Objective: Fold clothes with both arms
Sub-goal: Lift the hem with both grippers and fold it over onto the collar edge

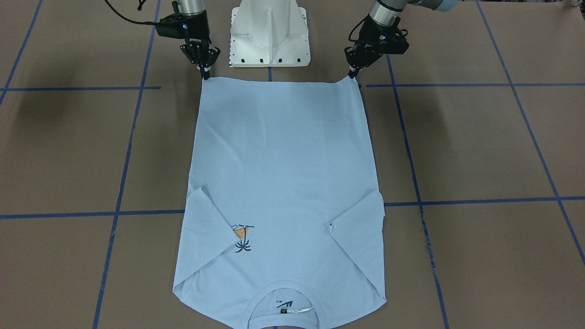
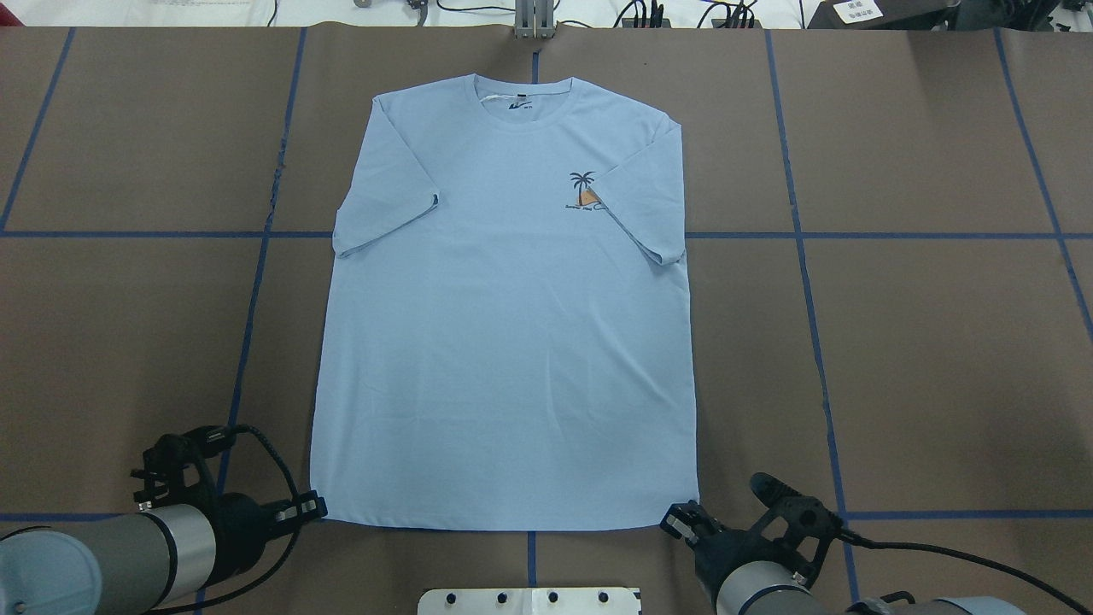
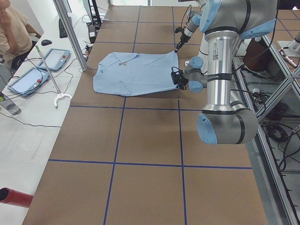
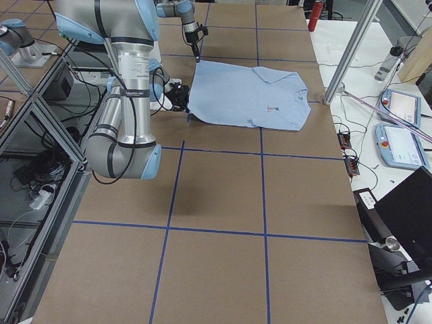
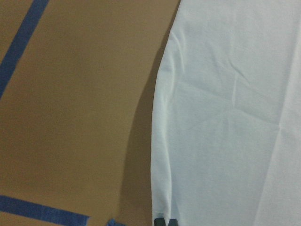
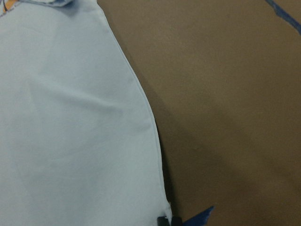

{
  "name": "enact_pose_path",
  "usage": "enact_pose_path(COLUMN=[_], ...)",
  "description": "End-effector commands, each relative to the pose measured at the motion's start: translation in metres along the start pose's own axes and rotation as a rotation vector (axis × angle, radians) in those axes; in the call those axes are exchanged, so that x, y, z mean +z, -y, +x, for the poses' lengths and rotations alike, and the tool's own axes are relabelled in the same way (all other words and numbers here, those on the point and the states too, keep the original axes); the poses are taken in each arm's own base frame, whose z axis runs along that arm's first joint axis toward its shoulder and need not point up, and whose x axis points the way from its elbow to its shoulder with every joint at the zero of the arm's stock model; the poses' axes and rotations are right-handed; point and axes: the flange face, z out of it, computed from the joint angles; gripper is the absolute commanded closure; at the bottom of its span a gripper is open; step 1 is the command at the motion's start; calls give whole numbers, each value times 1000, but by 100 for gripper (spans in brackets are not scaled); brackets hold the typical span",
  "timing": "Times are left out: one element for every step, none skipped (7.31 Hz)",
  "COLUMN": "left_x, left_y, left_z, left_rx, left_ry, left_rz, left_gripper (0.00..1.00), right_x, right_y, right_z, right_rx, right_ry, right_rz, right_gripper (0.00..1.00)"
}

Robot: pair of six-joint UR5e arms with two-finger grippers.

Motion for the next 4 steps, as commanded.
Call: enact_pose_path(left_x=[-116, -179, -197, -201], left_y=[-5, -4, 10, 17], left_z=[52, 68, 82, 93], left_rx=[-2, -3, -12, 49], left_ry=[-29, -27, -48, -74], left_rz=[-108, -193, -185, -176], left_gripper=[100, 100, 100, 100], right_x=[-103, -134, -138, -136], right_y=[30, 44, 52, 64], right_z=[-10, -11, -12, -18], right_rx=[-48, -51, -39, -51], right_ry=[-18, -10, -11, -15], right_rz=[-50, -75, -78, -73], right_gripper=[100, 100, 100, 100])
